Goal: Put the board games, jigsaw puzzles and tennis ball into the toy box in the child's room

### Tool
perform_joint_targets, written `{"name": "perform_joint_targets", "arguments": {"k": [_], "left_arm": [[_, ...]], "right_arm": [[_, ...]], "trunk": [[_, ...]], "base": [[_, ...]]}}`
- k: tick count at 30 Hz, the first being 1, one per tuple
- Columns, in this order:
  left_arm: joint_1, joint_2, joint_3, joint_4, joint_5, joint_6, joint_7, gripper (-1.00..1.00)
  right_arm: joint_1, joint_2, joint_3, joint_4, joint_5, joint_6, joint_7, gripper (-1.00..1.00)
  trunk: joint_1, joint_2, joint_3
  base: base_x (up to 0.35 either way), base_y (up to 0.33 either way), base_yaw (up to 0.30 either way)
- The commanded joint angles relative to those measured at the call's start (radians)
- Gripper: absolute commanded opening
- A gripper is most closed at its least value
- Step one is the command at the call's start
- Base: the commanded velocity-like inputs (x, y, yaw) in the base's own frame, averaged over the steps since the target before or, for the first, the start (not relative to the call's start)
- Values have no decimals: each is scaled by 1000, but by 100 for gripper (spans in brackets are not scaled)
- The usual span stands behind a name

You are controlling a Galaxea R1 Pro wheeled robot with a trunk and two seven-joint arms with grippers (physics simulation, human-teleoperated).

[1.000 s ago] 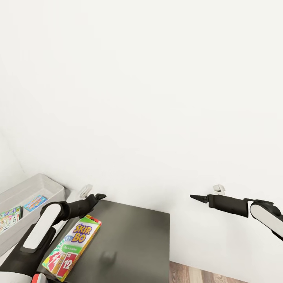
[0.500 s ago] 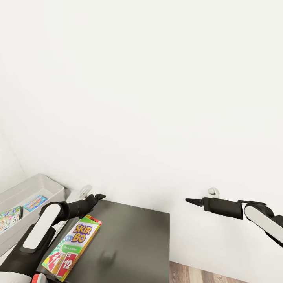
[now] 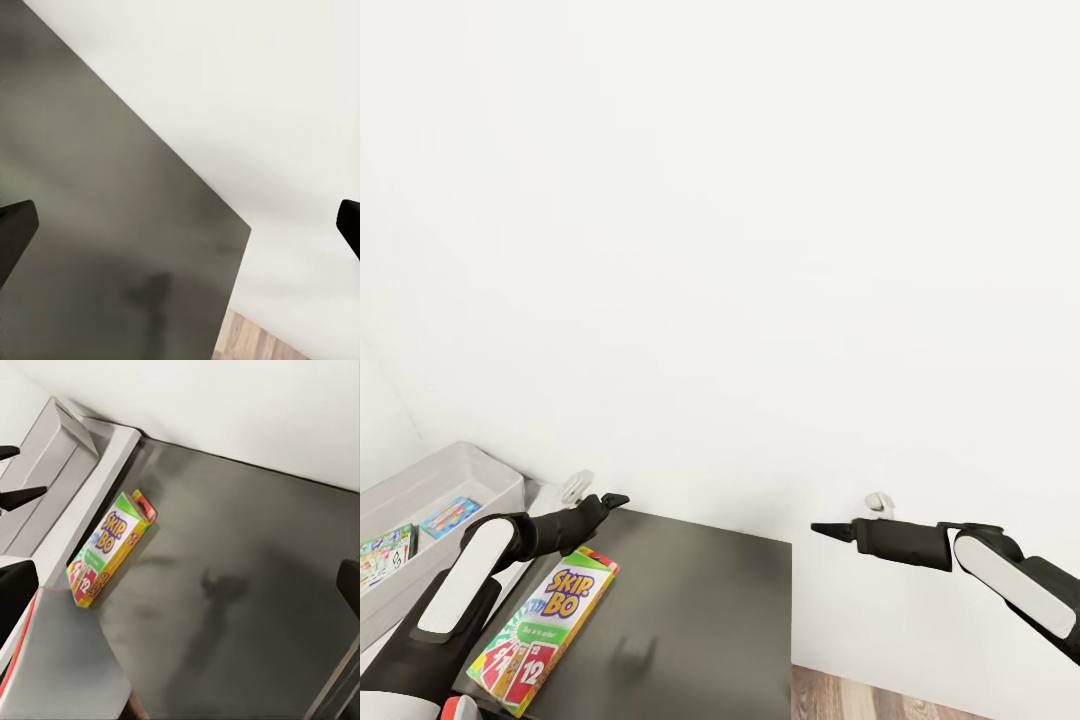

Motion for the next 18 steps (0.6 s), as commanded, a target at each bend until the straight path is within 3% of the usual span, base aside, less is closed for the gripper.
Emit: {"name": "perform_joint_targets", "arguments": {"k": [1, 11, 18], "left_arm": [[-1, 1, -1, -1, 10, 0, 10, 100], [-1, 5, 7, 14, 11, -2, 10, 100], [-1, 12, 68, 105, 11, -10, -14, 100]], "right_arm": [[-2, 5, 11, 6, 1, 3, 0, 100], [-2, 19, 33, 18, 27, 4, 3, 100], [-2, 20, 40, 16, 36, 4, 5, 100]], "trunk": [[1, -2, -2], [1, -2, -2], [1, -2, -2]], "base": [[0, 0, 0], [0, 0, 0], [0, 0, 0]]}}
